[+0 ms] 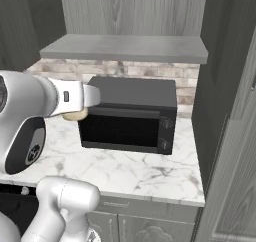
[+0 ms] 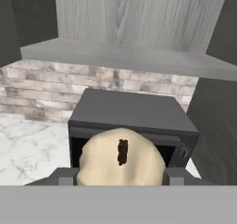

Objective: Get the candle and the liquor from the cabinet and move them to the dining counter.

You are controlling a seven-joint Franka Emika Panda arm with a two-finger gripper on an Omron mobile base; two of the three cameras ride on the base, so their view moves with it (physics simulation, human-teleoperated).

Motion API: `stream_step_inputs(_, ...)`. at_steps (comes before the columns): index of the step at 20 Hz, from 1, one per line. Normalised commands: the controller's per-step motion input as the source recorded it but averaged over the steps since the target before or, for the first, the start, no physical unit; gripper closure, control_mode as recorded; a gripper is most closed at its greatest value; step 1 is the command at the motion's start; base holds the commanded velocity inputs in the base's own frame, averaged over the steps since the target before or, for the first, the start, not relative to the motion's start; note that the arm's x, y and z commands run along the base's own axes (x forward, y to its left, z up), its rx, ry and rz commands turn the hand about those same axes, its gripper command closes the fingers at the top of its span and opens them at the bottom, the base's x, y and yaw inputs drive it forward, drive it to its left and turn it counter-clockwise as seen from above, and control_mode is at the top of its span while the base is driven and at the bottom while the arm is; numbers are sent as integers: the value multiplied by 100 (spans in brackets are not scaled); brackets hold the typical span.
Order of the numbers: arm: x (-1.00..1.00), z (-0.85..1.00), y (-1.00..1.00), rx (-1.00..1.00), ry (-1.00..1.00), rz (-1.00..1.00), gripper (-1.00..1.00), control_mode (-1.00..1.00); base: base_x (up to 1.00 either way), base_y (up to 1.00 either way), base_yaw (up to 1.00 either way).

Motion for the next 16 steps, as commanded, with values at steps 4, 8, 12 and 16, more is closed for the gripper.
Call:
stream_step_inputs(4,-2,-2,2,0,0,0,100,-100,0,0,0)
stream_step_inputs(8,-7,0,0,0,-1,0,100,100,-10,0,0)
stream_step_inputs(12,0,0,0,0,0,0,100,100,-73,-9,-6)
stream_step_inputs(16,0,0,0,0,0,0,100,100,-86,-14,-14)
